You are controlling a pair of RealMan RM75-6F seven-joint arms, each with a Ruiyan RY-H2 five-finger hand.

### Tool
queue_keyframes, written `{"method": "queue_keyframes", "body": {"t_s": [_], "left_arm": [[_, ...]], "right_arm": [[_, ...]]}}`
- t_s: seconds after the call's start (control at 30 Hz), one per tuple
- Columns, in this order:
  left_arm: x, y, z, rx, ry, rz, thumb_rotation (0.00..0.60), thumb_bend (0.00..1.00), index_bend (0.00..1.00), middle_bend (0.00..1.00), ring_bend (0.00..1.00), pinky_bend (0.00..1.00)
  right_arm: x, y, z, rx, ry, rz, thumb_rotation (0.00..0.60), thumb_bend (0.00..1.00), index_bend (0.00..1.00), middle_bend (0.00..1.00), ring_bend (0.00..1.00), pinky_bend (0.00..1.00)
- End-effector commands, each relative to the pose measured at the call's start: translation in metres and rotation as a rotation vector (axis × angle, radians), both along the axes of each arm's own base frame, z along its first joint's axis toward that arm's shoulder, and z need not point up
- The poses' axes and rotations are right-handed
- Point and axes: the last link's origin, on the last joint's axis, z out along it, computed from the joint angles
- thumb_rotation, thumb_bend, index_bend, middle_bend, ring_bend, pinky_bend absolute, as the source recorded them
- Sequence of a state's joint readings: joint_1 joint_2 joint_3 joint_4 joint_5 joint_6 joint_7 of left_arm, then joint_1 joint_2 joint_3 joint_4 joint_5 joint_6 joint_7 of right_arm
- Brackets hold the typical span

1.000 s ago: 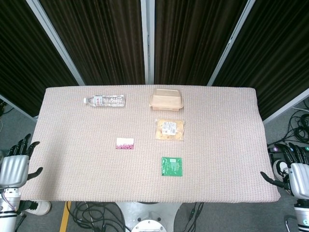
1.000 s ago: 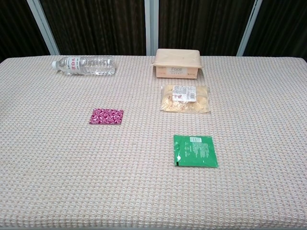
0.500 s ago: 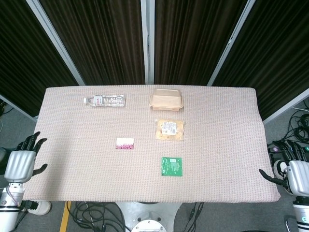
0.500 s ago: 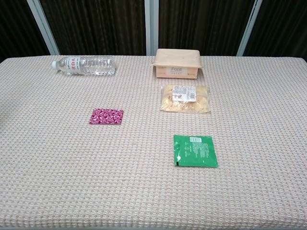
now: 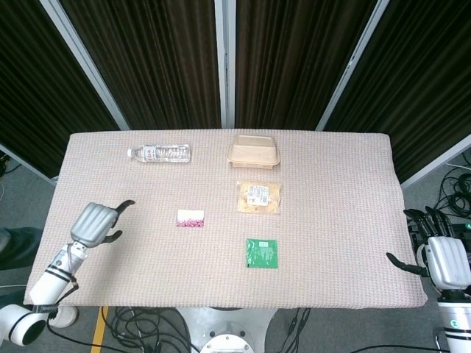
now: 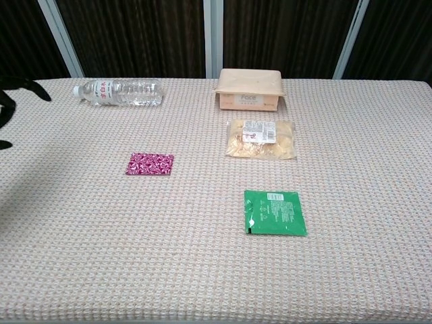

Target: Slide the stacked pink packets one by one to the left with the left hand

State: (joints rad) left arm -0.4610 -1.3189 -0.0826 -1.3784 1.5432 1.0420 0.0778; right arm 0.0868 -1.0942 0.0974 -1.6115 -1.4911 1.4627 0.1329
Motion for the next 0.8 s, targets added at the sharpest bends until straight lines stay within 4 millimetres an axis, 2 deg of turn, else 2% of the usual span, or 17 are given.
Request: {"method": "queue_keyframes", "body": {"t_s": [0.03, 0.13, 0.3, 0.8], "left_arm": [[0.017, 0.02, -0.03, -0.114, 0.02, -0.026, 0.6, 0.38, 0.27, 0.8, 0.78, 0.95], [0.026, 0.026, -0.049, -0.171, 0.031, -0.032, 0.6, 0.45, 0.27, 0.8, 0.78, 0.95], [0.041, 0.037, -0.075, -0.23, 0.055, -0.045, 0.6, 0.47, 0.27, 0.8, 0.78, 0.95], [0.075, 0.047, -0.117, -0.288, 0.114, -0.094, 0.6, 0.47, 0.26, 0.8, 0.79, 0.95]], "right_arm": [[0.001, -0.001, 0.0, 0.003, 0.005, -0.004, 0.46, 0.06, 0.16, 0.16, 0.04, 0.01], [0.001, -0.001, -0.001, 0.008, 0.01, -0.011, 0.463, 0.05, 0.16, 0.16, 0.04, 0.01], [0.002, -0.001, -0.001, 0.013, 0.015, -0.016, 0.465, 0.05, 0.16, 0.16, 0.04, 0.01], [-0.001, -0.001, -0.004, 0.022, 0.015, -0.027, 0.469, 0.05, 0.16, 0.16, 0.05, 0.01]]}}
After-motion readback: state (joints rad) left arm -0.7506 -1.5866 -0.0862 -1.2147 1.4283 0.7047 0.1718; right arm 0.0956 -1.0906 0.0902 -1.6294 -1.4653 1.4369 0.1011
